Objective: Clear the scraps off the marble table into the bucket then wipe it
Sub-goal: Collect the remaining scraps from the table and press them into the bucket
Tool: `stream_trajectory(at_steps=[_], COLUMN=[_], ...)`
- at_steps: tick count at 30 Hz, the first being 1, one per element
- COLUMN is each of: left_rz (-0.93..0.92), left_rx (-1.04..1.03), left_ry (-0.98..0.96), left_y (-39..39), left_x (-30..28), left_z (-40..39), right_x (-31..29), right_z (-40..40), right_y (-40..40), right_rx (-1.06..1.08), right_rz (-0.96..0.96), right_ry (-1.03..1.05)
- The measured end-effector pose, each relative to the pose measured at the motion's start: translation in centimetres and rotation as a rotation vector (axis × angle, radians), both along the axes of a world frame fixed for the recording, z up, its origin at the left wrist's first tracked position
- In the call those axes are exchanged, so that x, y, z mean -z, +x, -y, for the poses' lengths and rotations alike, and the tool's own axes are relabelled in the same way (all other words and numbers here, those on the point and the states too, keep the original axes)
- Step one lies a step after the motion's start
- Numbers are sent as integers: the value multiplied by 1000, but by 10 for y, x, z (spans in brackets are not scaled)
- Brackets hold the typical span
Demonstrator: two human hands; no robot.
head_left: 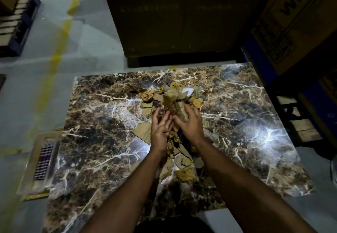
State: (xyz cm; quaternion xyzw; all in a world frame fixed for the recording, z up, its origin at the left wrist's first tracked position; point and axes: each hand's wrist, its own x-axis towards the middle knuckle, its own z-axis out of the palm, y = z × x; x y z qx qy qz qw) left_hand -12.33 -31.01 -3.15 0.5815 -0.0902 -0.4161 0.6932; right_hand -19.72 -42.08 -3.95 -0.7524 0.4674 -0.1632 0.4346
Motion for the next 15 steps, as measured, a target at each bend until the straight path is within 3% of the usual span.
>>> stream_trajectory(at_steps=[8, 12, 15], left_rz=[383, 725, 872], left_rx=[-89, -16, 111], left_ry=[118, 111, 96], left_y=[28, 48, 61], left_x=[-26, -47, -64], left_z=[-5, 1, 13], right_x=[-37, -64, -77], right_z=[25, 29, 28], right_y=[-16, -16, -12], right_rx=[-191, -341, -409], right_rz=[30, 30, 88], right_ry=[-116, -252, -291])
